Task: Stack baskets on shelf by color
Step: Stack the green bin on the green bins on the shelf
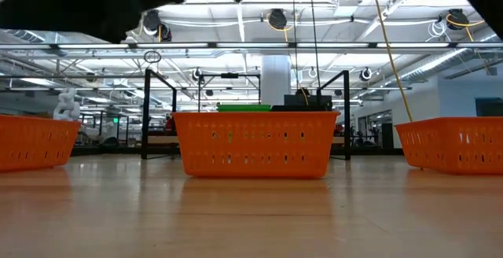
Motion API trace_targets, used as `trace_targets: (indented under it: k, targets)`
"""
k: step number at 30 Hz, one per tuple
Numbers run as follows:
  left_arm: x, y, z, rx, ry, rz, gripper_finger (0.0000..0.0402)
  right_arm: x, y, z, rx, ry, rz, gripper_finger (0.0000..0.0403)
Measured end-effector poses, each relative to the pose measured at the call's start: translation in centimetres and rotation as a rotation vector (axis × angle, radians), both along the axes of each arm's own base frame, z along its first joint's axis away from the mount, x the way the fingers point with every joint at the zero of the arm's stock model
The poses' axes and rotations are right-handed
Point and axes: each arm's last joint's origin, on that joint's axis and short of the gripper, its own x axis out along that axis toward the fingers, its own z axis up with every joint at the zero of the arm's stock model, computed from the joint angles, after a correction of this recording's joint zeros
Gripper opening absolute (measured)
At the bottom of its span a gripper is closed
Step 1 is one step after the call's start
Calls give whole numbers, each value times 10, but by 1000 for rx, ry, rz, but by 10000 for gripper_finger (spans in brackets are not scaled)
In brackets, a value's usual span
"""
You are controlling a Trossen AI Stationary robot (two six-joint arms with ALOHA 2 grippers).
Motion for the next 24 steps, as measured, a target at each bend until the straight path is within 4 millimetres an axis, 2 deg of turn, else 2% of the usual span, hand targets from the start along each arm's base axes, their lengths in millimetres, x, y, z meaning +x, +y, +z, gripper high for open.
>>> trace_targets:
  k: [3,7,12,16,24]
  targets:
    - [0,0,-1,0,5,3,136,10,11,-11,-83,-26,52,195]
    - [-1,0,-1,3,9,2,136,12,33,-27,-195,-69,137,188]
    - [-1,1,-1,18,13,5,136,12,49,-58,-272,-62,205,185]
    - [-1,2,-1,39,14,17,136,16,47,-71,-310,-98,170,185]
    - [0,8,0,68,31,50,136,20,39,-69,-354,-141,166,185]
